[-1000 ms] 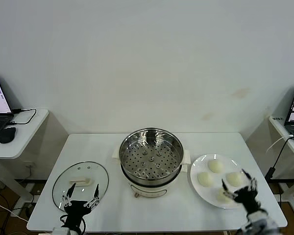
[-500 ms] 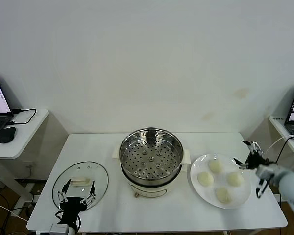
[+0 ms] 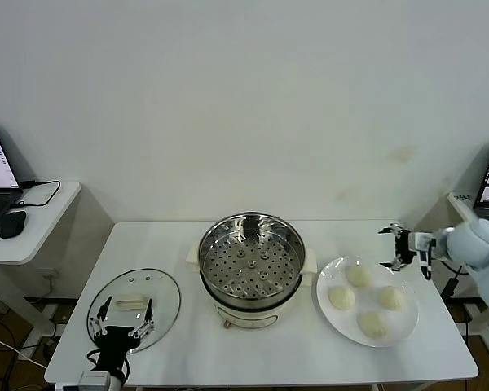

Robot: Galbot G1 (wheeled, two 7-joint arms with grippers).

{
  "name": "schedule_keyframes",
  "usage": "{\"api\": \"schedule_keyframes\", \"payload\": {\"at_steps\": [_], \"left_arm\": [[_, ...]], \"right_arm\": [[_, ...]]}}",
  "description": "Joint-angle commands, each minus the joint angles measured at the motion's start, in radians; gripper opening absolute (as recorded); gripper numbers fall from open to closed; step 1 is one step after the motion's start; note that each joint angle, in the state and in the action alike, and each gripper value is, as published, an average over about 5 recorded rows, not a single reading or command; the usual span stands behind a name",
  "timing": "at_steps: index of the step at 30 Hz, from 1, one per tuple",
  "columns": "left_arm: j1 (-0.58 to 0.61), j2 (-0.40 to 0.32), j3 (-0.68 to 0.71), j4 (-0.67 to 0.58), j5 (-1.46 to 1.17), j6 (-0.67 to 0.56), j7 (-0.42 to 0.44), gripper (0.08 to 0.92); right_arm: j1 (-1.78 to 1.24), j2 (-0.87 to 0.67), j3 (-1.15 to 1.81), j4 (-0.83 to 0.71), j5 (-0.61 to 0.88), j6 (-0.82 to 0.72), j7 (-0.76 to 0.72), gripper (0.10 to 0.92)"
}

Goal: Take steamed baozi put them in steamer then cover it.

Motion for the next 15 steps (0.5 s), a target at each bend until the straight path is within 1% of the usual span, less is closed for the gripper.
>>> {"api": "schedule_keyframes", "payload": {"at_steps": [1,8,15], "left_arm": [[-0.001,0.000,-0.001,0.001,0.002,0.002,0.000,0.823],[-0.001,0.006,-0.023,0.001,-0.004,0.006,-0.001,0.823],[0.000,0.007,-0.030,0.003,-0.004,0.006,-0.001,0.823]], "right_arm": [[0.200,-0.003,-0.264,-0.079,0.032,-0.004,-0.091,0.823],[0.208,0.041,-0.339,-0.092,0.040,-0.013,-0.070,0.823],[0.180,0.067,-0.344,-0.098,0.030,-0.027,-0.053,0.823]]}}
